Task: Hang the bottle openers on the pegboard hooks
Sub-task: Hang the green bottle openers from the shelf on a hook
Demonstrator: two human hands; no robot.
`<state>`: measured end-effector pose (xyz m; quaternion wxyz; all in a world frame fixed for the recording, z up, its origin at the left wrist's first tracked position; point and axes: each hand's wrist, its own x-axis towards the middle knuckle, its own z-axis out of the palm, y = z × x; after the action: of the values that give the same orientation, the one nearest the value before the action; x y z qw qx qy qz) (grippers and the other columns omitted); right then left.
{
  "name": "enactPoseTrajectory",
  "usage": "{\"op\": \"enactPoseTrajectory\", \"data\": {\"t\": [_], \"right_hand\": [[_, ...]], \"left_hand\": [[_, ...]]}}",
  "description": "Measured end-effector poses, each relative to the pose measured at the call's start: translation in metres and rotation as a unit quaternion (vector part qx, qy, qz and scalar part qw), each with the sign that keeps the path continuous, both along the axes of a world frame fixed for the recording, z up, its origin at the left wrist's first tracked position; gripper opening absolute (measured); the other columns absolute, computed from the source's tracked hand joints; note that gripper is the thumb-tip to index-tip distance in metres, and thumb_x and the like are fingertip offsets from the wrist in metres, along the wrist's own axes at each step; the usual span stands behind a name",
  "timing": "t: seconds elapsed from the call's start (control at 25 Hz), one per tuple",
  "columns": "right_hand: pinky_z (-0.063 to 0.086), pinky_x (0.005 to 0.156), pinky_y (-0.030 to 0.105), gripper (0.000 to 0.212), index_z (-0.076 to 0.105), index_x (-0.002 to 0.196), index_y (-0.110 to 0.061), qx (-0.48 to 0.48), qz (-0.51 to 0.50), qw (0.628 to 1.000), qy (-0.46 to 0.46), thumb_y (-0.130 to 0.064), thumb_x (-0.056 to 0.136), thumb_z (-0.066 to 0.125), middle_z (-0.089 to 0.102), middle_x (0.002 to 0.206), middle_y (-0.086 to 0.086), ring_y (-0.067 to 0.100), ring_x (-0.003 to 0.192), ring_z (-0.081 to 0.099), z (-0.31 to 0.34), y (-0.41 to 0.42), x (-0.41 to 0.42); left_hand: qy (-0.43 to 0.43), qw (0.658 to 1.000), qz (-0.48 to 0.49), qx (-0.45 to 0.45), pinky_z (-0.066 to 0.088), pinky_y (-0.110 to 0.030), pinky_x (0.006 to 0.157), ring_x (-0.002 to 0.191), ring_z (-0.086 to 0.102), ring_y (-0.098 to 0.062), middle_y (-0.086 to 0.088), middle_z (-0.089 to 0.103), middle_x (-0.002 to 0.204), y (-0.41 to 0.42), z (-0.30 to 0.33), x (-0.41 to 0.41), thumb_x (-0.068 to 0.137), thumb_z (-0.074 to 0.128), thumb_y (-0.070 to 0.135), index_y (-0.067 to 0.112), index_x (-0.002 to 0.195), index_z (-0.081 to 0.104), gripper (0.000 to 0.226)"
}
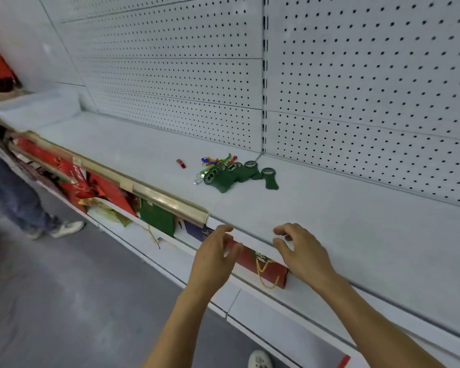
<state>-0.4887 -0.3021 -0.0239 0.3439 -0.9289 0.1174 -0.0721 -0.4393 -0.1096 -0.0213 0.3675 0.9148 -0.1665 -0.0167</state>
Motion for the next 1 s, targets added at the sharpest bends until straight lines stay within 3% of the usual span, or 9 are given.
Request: {"op": "enactPoseTrajectory", "data": {"t": [0.36, 0.44, 0.6, 0.68, 0.88, 1.0], "right_hand": [[0.050, 0.081, 0.030, 0.018, 0.062, 0.111, -0.029, -0.011, 0.032, 0.999, -0.015, -0.027, 0.095, 0.052, 0.060, 0.112, -0.008, 0.010, 0.100, 0.058, -0.010, 0.028, 0.195], [0.051, 0.078, 0.032, 0.019, 0.064, 0.109, -0.028, -0.033, 0.039, 0.999, -0.019, -0.024, 0.096, 0.051, 0.059, 0.108, -0.007, 0.011, 0.100, 0.056, -0.012, 0.034, 0.233], [0.050, 0.076, 0.035, 0.020, 0.066, 0.107, -0.022, -0.058, 0.041, 0.997, -0.022, -0.017, 0.094, 0.050, 0.058, 0.108, -0.003, 0.015, 0.103, 0.052, -0.019, 0.044, 0.285], [0.050, 0.075, 0.036, 0.020, 0.063, 0.111, -0.020, -0.093, 0.033, 0.995, 0.003, -0.021, 0.095, 0.051, 0.056, 0.112, 0.000, 0.017, 0.106, 0.051, -0.022, 0.048, 0.297], [0.046, 0.069, 0.031, 0.033, 0.053, 0.118, -0.016, -0.193, 0.003, 0.979, 0.070, -0.033, 0.090, 0.059, 0.049, 0.118, 0.003, 0.020, 0.108, 0.048, -0.020, 0.063, 0.309], [0.041, 0.065, 0.030, 0.036, 0.050, 0.118, -0.012, -0.252, -0.019, 0.963, 0.098, -0.024, 0.086, 0.064, 0.052, 0.119, 0.007, 0.023, 0.105, 0.051, -0.019, 0.072, 0.308]], "left_hand": [[0.083, 0.990, 0.084, -0.070, 0.054, -0.033, 0.086, 0.100, 0.060, -0.013, -0.001, 0.046, 0.138, -0.002, -0.002, 0.189, 0.092, 0.061, 0.034, 0.023, 0.137, 0.042, 0.051], [0.084, 0.991, 0.099, -0.022, 0.048, -0.030, 0.080, 0.099, 0.059, -0.017, -0.003, 0.043, 0.138, -0.009, -0.007, 0.229, 0.092, 0.059, 0.040, 0.020, 0.138, 0.039, 0.055], [0.049, 0.978, 0.069, 0.192, 0.046, -0.036, 0.074, 0.109, 0.055, -0.023, -0.003, 0.045, 0.128, -0.013, -0.019, 0.280, 0.082, 0.059, 0.061, 0.018, 0.134, 0.037, 0.071], [0.049, 0.973, 0.030, 0.222, 0.048, -0.036, 0.075, 0.105, 0.055, -0.021, -0.001, 0.047, 0.123, -0.009, -0.023, 0.293, 0.078, 0.062, 0.063, 0.020, 0.131, 0.040, 0.071], [0.102, 0.984, -0.031, 0.145, 0.045, -0.029, 0.077, 0.098, 0.052, -0.016, -0.001, 0.048, 0.117, 0.009, -0.025, 0.316, 0.073, 0.075, 0.048, 0.020, 0.126, 0.045, 0.067], [0.138, 0.986, -0.025, 0.095, 0.042, -0.026, 0.073, 0.094, 0.053, -0.015, -0.001, 0.053, 0.111, 0.017, -0.025, 0.320, 0.070, 0.080, 0.042, 0.019, 0.116, 0.052, 0.059]]}}
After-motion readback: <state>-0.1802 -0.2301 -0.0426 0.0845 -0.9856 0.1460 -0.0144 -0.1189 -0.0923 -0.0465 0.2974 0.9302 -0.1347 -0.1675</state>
